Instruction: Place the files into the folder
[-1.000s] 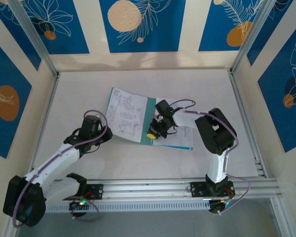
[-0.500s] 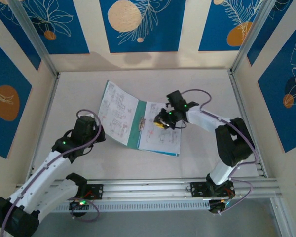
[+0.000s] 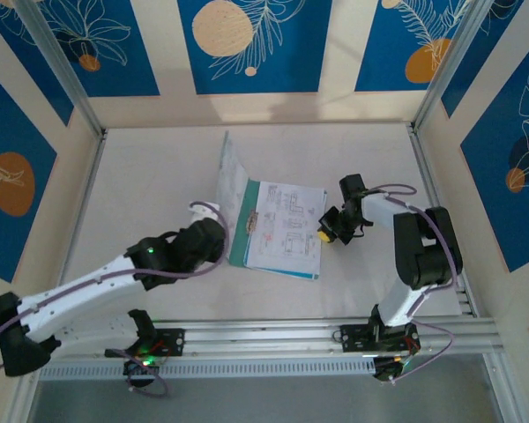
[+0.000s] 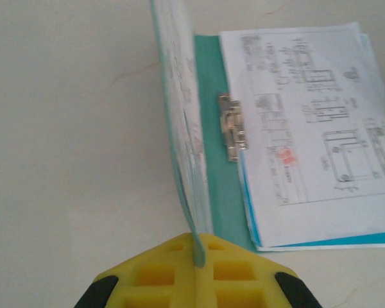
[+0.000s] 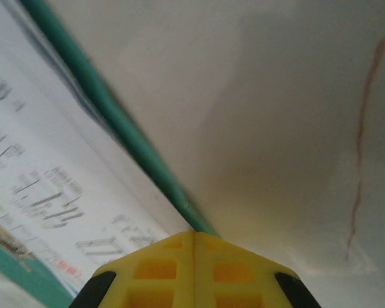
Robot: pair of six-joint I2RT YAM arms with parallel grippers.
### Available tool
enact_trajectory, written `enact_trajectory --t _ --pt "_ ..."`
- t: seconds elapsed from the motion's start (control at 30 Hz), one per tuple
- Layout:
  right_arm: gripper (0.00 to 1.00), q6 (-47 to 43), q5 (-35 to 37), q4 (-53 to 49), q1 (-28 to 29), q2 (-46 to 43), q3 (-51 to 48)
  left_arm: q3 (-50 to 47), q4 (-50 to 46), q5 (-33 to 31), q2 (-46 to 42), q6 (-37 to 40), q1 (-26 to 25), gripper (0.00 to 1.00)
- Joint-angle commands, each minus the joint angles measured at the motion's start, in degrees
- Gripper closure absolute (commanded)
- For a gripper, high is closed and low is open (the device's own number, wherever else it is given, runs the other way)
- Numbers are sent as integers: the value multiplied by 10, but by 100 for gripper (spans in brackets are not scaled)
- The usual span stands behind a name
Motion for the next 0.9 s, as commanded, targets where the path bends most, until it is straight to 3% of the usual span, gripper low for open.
enact_trajectory --t 0.0,0.1,0.3,0.63,0.73,0.77,0.8,0.87 --pt "94 -12 -1 -26 -2 23 12 42 -15 -72 48 12 -50 100" --pt "94 -13 -3 -20 -4 29 11 63 4 -73 88 12 -88 100" --pt "94 -21 2 -30 -14 7 11 90 58 -39 164 2 -140 90" --pt "62 -37 148 -123 -28 -203 22 106 282 183 324 -34 -153 69" --pt "50 -52 157 -129 -30 -242 24 118 326 234 359 -47 -151 54" --pt "33 -60 154 -124 -32 -253 21 120 336 247 365 -52 -148 47" --pt "3 -69 146 -115 -33 -263 17 120 344 257 367 -58 -144 40" --pt "1 -83 133 -102 -37 -280 9 110 355 270 359 -67 -137 25"
